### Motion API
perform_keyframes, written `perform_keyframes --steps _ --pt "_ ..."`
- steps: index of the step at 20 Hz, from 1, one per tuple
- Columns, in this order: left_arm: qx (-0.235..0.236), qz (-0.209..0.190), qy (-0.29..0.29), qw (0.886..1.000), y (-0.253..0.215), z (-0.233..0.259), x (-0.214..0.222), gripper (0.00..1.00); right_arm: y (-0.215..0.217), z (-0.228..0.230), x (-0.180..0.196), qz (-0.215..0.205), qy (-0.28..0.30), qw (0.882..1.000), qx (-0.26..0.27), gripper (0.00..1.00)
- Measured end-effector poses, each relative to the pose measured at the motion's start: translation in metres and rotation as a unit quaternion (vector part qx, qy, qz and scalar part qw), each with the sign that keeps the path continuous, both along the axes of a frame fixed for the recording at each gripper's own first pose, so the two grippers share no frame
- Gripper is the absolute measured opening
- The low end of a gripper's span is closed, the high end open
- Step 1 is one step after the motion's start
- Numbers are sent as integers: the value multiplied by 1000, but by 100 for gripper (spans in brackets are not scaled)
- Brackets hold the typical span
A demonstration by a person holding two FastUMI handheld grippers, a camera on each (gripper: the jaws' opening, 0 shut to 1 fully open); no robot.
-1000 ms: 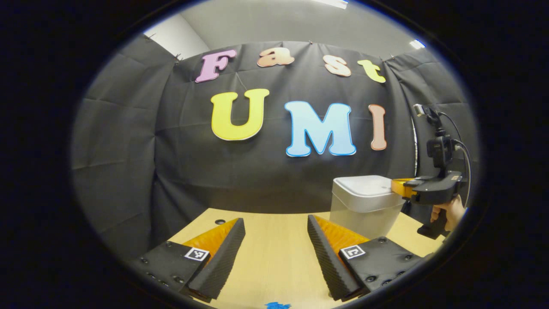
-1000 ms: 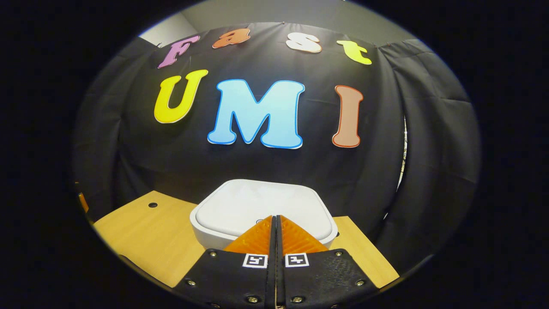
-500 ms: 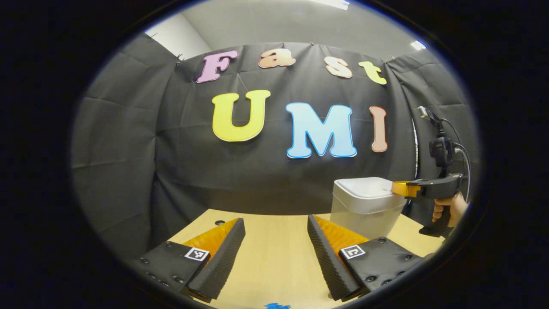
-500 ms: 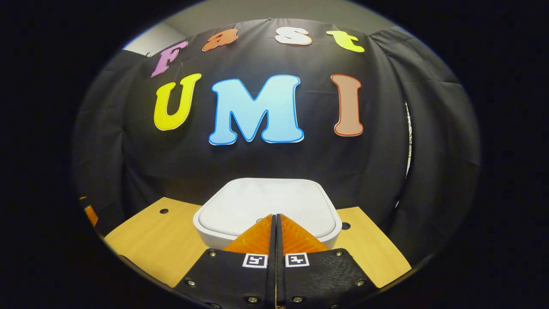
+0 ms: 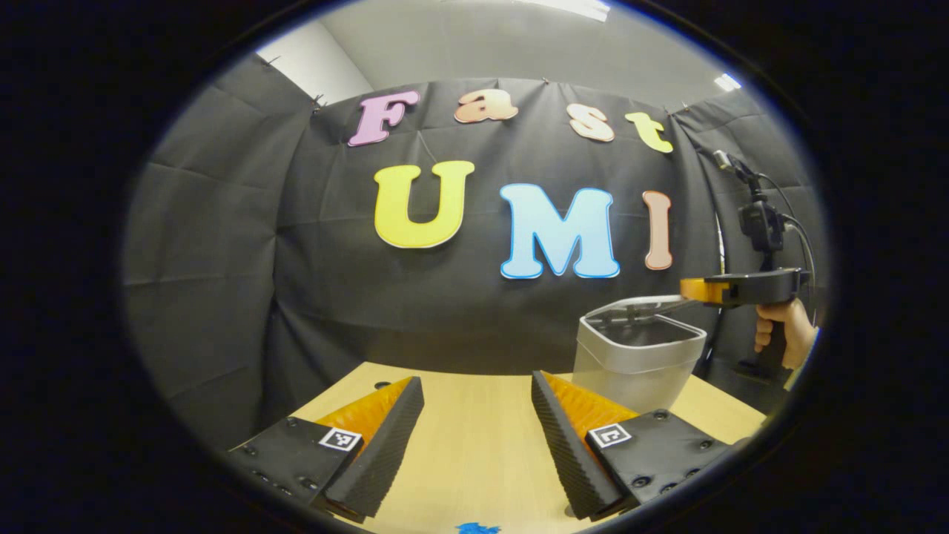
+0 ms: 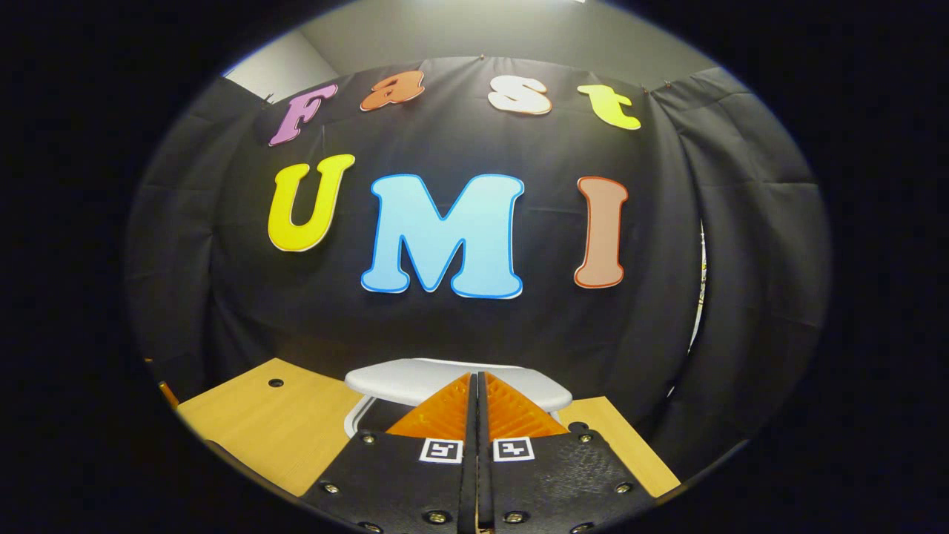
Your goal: Press the lid of the desktop garbage bin to open it, pick up the crumpled paper on the desktop and throw it into the bin, then pick up the pop can on the desktop and drop it into the bin, and finally close the garbage bin lid.
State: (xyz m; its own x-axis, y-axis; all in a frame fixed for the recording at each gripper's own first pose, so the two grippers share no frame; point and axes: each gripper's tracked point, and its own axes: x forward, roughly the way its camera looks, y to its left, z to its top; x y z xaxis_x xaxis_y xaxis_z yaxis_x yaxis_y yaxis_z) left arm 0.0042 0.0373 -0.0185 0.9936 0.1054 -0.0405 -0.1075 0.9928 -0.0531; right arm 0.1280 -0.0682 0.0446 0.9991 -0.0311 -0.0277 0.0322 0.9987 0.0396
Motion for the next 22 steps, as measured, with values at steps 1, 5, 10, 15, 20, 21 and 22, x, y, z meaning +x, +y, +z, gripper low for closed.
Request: perform_keyframes --steps 1,5,10,15,20,21,22 --pt "-2 3 1 1000 2 -1 -1 96 -1 1 -2 -2 -2 1000 -5 1" --pt "-12 2 7 1000 2 -8 -1 96 6 3 -15 11 -2 1000 -5 1" --pt "-18 -8 11 1000 -8 -14 3 96 13 8 -37 16 -13 1000 -18 1" --pt "-14 -20 19 1000 -16 -20 6 96 20 4 -53 22 -7 1000 4 1" --pt "-8 -23 44 999 -13 -43 10 96 28 -6 -75 21 -8 1000 13 1" --pt "-5 -23 49 999 -11 -48 11 96 30 -6 -80 21 -11 1000 15 1" --pt "-5 -23 55 998 -10 -53 9 96 33 -6 -85 22 -15 1000 16 1"
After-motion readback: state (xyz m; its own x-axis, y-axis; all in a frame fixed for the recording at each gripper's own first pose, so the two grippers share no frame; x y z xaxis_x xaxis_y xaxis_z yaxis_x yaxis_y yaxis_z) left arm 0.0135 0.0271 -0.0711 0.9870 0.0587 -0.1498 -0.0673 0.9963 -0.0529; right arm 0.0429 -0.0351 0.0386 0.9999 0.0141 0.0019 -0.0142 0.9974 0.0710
